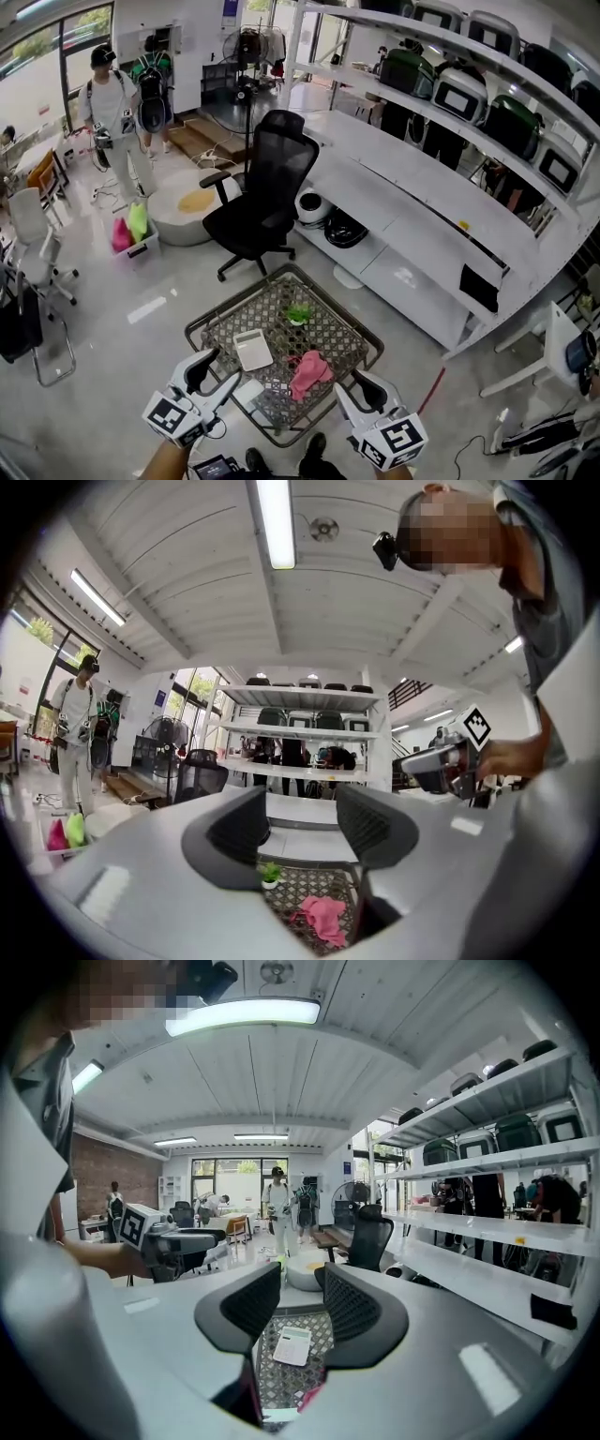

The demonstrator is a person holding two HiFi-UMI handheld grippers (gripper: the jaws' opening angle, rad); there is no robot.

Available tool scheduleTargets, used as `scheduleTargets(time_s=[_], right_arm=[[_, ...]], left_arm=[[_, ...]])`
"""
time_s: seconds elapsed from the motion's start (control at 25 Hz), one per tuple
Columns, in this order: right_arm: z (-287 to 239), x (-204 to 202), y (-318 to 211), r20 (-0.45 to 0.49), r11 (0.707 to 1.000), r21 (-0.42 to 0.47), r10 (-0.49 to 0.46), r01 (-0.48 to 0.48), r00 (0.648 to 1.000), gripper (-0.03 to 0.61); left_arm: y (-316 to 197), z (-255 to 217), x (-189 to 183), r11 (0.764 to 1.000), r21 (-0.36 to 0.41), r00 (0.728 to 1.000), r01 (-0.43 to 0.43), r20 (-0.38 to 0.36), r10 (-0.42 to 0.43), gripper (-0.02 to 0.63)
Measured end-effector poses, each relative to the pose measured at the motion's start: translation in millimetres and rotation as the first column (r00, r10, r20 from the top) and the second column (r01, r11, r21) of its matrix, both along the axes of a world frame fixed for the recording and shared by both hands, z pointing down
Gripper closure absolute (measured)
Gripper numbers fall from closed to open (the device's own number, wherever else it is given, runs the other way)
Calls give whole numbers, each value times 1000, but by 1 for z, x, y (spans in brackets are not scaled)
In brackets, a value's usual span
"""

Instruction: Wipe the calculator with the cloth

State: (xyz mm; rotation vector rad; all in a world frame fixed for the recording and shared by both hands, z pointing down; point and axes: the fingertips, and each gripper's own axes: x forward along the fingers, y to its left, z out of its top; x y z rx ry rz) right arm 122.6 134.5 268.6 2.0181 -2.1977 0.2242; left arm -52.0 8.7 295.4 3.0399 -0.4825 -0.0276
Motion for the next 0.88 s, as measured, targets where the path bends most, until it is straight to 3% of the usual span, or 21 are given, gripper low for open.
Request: scheduleTargets(time_s=[0.36, 0.88], right_arm=[[27, 18, -60, 50, 987, -37, -153, 155, 987, 425], [107, 55, -126, 130, 912, -155, -362, 380, 923, 419]], left_arm=[[-15, 9, 4, 990, -39, 990, 138, 45, -136, 362], [-31, 39, 28, 925, -87, 924, 370, 137, -356, 360]])
